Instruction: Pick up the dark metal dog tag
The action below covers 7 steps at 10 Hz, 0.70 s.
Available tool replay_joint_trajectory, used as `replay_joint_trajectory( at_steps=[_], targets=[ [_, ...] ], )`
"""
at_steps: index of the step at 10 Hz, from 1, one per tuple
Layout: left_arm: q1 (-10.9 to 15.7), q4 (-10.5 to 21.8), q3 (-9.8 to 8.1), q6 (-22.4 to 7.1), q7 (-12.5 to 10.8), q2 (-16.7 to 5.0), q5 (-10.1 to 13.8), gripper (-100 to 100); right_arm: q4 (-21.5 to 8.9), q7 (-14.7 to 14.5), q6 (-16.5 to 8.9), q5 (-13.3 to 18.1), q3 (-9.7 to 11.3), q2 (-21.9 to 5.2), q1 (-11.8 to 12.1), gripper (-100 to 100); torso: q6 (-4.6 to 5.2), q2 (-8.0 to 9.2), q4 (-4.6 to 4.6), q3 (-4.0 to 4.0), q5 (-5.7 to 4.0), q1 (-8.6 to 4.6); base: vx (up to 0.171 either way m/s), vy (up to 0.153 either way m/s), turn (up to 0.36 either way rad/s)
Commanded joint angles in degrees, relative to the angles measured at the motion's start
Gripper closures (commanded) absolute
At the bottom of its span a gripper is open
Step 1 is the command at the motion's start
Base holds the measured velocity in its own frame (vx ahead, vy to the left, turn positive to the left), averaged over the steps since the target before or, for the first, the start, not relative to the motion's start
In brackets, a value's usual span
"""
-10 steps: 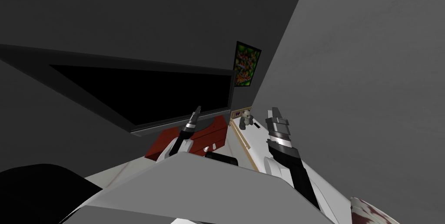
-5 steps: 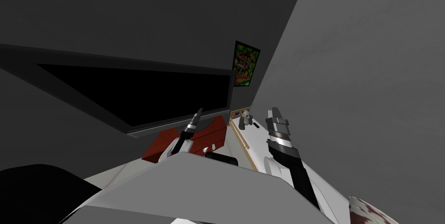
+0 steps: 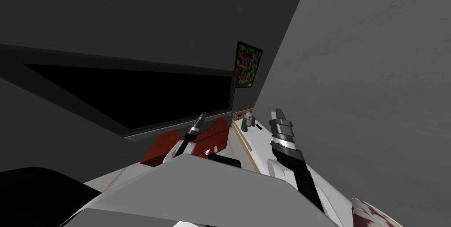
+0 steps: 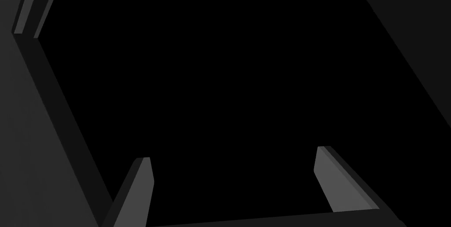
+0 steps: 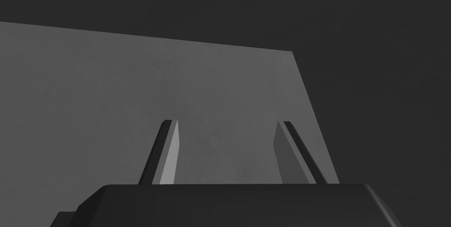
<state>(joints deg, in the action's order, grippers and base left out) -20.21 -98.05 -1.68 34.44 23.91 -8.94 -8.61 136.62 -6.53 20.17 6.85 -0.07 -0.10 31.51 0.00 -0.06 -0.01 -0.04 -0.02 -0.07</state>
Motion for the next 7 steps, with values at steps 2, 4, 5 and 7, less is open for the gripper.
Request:
replay_joint_trajectory(
  at_steps=[2,4,5,7],
  targets=[
    [0.83,3.99,-0.84,1.17,1.99,-0.25,-1.37,-100,0.00,0.00,0.00,0.00,0.00,0.00,0.00,0,-0.01,0.02,0.00,0.01,0.00,0.01,0.013,-0.018,-0.013],
    [1.53,6.89,-1.29,1.58,3.36,-0.21,-2.37,-100,0.00,0.00,0.00,0.00,0.00,0.00,0.00,0,-0.01,0.01,0.00,0.01,0.00,0.01,0.014,-0.017,-0.011],
    [2.24,8.59,-1.75,1.98,4.73,-0.13,-3.38,-100,0.00,0.00,0.00,0.00,0.00,0.00,0.00,0,0.00,0.01,0.00,0.00,0.00,0.02,0.018,-0.025,-0.024],
    [2.97,11.93,-2.21,2.37,6.10,-0.03,-4.39,-100,0.00,0.00,0.00,0.00,0.00,0.00,0.00,0,-0.01,0.01,0.00,0.00,0.00,0.00,0.017,-0.019,-0.009]
  ],
)
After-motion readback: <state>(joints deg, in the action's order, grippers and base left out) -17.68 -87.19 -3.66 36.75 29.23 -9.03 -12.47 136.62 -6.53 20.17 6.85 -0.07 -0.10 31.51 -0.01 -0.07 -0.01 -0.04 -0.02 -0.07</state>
